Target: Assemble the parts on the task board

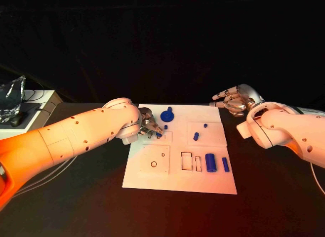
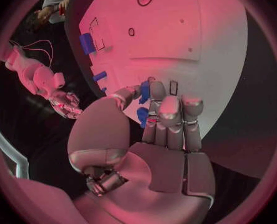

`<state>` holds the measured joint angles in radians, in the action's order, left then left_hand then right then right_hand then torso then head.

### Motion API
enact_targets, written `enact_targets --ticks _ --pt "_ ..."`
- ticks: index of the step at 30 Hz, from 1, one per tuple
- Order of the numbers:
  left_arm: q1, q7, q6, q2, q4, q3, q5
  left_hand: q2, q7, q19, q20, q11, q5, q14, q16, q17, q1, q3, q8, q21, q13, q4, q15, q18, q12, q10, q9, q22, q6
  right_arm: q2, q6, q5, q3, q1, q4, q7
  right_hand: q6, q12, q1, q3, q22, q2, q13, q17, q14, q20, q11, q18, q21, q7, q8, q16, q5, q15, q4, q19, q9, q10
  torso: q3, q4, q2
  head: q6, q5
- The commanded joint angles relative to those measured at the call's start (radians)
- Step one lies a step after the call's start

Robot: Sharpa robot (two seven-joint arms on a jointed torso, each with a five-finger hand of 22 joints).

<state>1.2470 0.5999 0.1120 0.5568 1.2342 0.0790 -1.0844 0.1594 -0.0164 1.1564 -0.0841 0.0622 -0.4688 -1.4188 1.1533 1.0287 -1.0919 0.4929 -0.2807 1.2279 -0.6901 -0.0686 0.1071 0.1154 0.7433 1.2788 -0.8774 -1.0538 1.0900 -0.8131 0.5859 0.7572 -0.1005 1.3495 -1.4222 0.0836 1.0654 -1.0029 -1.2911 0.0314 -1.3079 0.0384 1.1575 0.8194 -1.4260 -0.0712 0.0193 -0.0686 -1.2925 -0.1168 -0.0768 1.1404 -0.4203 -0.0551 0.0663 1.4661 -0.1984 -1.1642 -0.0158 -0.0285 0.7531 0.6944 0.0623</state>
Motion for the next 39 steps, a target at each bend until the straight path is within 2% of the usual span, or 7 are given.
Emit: enact_targets --ticks 1,14,27,39 --pt "-0.003 0.015 0.041 -0.003 -0.002 -0.002 -0.011 -0.008 0.003 0.001 -0.002 0.004 -0.007 -0.001 0.006 -0.001 -0.014 0.149 0.003 0.001 0.001 0.152 0.000 -0.019 0.002 0.004 -0.073 -0.001 0.008 0.000 -0.012 0.011 0.000 -0.001 -0.001 -0.010 0.002 0.003 0.005 -0.003 -0.186 0.002 -0.001 0.001 0.000 0.000 0.000 0.004 0.006 -0.007 0.003 -0.005 -0.002 -0.002 -0.003 0.066 0.002 0.005 -0.0003 0.0004 0.000 0.003 0.002" --pt "-0.003 0.016 0.047 0.000 -0.011 -0.003 -0.011 -0.008 0.002 0.001 -0.002 0.003 -0.006 0.000 0.005 -0.004 -0.018 0.149 0.005 -0.001 0.002 0.152 0.000 -0.020 0.001 0.004 -0.073 -0.003 0.009 -0.001 -0.013 0.012 0.000 -0.001 -0.001 -0.009 0.002 0.003 0.005 -0.003 -0.186 0.002 -0.001 0.001 0.000 0.000 0.000 0.004 0.006 -0.007 0.003 -0.005 -0.002 -0.002 -0.003 0.066 0.002 0.005 -0.0007 -0.0006 0.000 0.002 0.006" --pt "-0.003 0.017 0.047 0.004 -0.007 -0.003 -0.012 -0.007 0.002 0.002 -0.002 0.003 -0.006 0.000 0.005 -0.005 -0.019 0.149 0.006 -0.001 0.003 0.152 -0.001 -0.020 0.001 0.004 -0.074 -0.006 0.010 -0.002 -0.014 0.013 0.000 -0.001 -0.001 -0.008 0.002 0.005 0.006 -0.003 -0.186 0.003 -0.003 0.001 0.000 0.000 0.000 0.004 0.005 -0.008 0.003 -0.006 -0.001 -0.002 -0.005 0.066 0.004 0.006 -0.0008 0.0013 0.000 0.004 0.007" --pt "-0.003 0.016 0.054 0.007 -0.004 -0.003 -0.014 -0.005 0.001 0.003 -0.002 0.003 -0.006 -0.001 0.007 -0.005 -0.024 0.149 0.007 -0.002 0.003 0.152 -0.001 -0.021 0.001 0.004 -0.074 -0.009 0.011 -0.002 -0.014 0.013 0.000 -0.001 -0.002 -0.008 0.002 0.005 0.006 -0.003 -0.186 0.003 -0.003 0.001 0.000 0.000 0.000 0.004 0.005 -0.008 0.003 -0.006 -0.001 -0.002 -0.005 0.066 0.004 0.006 0.0003 0.0005 0.000 0.008 0.006"
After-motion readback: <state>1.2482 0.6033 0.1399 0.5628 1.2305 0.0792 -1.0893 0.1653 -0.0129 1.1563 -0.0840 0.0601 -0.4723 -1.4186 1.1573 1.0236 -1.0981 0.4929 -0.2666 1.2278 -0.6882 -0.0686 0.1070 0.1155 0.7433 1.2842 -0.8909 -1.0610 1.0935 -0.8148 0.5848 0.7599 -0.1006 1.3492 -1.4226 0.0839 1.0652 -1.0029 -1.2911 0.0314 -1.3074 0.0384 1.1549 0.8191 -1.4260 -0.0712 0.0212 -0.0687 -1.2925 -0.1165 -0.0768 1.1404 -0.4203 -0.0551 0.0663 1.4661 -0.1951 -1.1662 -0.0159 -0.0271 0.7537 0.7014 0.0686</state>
